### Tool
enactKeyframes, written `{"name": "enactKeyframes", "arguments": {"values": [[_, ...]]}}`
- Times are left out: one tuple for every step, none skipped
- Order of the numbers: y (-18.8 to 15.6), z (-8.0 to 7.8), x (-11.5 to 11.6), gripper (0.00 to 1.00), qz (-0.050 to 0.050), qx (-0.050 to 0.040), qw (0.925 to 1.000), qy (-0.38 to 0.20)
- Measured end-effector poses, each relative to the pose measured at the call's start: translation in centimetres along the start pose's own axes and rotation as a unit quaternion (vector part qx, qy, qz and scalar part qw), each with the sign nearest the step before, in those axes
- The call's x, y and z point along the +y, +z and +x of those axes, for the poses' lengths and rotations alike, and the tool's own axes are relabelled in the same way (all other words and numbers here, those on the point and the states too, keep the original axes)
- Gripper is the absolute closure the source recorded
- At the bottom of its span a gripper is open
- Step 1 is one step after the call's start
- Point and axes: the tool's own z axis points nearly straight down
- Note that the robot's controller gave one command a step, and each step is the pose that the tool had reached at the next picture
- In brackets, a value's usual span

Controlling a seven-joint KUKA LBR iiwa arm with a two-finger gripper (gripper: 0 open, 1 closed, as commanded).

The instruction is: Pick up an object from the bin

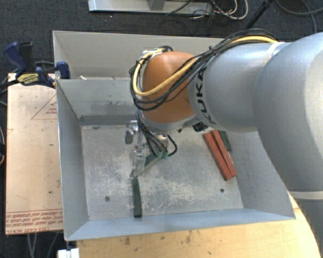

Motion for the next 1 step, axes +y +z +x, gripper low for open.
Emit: {"name": "enactKeyframes", "arguments": {"values": [[0.74, -0.09, -1.81, 0.0, -0.001, -0.0008, 0.996, -0.089]]}}
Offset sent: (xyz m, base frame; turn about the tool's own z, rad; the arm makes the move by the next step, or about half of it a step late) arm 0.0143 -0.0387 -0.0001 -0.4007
